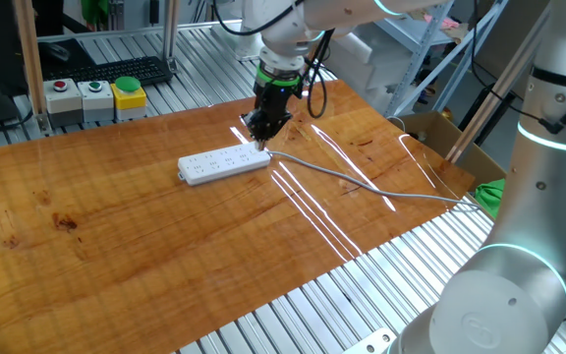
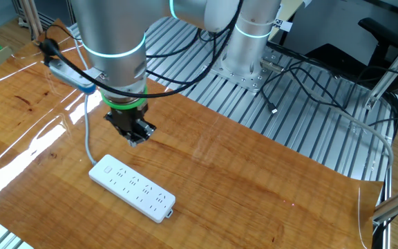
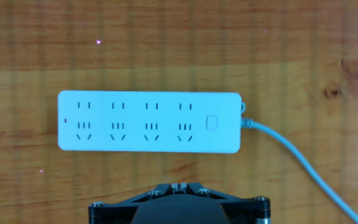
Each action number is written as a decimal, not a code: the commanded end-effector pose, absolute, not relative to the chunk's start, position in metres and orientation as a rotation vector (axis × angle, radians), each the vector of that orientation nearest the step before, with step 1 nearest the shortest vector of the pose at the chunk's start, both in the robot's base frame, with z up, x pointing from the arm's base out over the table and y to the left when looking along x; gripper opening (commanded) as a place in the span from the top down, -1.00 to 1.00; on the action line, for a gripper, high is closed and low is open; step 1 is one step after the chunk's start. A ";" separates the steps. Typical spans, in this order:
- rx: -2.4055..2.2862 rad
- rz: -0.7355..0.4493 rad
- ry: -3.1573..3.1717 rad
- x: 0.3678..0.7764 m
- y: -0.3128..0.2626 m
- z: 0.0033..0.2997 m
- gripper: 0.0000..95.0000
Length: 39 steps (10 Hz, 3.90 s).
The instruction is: Turn on the power strip by pressing the button
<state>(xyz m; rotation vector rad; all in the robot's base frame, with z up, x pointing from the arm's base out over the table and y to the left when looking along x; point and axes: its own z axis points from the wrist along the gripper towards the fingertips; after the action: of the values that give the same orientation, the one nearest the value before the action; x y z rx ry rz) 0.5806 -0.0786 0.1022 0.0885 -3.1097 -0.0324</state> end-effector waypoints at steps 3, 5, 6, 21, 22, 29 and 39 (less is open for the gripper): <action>0.121 -0.031 -3.104 0.589 -0.090 0.094 1.00; 0.121 -0.030 -3.103 0.597 -0.097 0.086 1.00; 0.115 -0.038 -3.100 0.601 -0.101 0.084 1.00; 0.087 -0.049 -3.096 0.605 -0.110 0.068 1.00; 0.077 -0.050 -3.092 0.605 -0.110 0.068 1.00; -0.205 0.073 -2.998 0.605 -0.110 0.068 1.00; -0.172 0.059 -3.027 0.615 -0.111 0.045 1.00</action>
<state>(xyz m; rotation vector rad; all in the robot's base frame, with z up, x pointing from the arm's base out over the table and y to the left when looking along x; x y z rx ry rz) 0.6172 -0.1103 0.0449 -0.1775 -3.0089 0.0526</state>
